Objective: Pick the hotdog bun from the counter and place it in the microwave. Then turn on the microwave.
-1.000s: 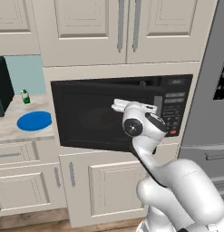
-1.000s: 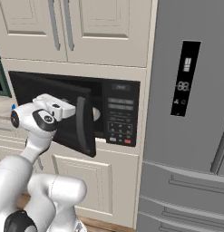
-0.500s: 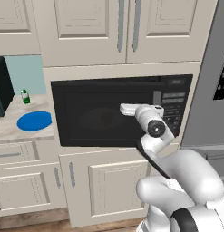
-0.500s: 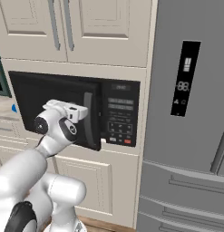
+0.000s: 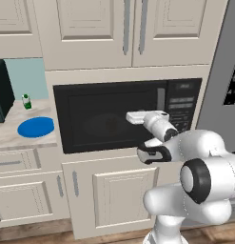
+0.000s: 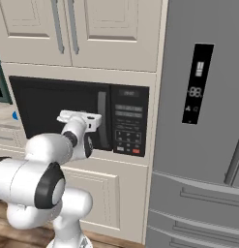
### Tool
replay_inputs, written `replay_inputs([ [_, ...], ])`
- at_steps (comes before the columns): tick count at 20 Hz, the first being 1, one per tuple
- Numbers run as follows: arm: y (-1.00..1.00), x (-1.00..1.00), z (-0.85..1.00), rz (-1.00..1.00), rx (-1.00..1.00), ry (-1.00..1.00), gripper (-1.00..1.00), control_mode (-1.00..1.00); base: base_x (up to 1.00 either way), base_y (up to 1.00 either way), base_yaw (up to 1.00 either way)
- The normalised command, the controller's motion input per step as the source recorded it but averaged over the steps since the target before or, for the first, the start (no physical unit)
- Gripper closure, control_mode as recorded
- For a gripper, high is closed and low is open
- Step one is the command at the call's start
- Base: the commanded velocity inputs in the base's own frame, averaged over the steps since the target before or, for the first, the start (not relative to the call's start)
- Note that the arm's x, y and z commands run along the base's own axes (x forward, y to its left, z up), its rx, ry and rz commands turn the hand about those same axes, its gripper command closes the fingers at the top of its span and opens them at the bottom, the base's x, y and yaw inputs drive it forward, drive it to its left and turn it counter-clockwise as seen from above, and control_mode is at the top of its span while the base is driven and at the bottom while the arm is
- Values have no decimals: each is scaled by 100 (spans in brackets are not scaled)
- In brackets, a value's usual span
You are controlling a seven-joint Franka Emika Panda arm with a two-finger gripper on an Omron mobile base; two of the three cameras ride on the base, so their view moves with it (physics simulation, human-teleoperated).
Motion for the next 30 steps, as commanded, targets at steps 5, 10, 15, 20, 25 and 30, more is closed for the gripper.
replay_inputs([
  [5,0,42,0,13,0,3,100,-100,0,0,0],
  [10,0,5,1,10,0,0,100,-100,0,0,0],
  [15,0,-94,28,8,-2,0,100,-100,0,0,0],
  [20,0,-100,85,4,-3,0,100,-100,0,0,0],
  [25,-13,-100,61,0,-2,6,100,-100,0,0,0],
  [30,-41,-75,38,0,0,36,100,-100,0,0,0],
])
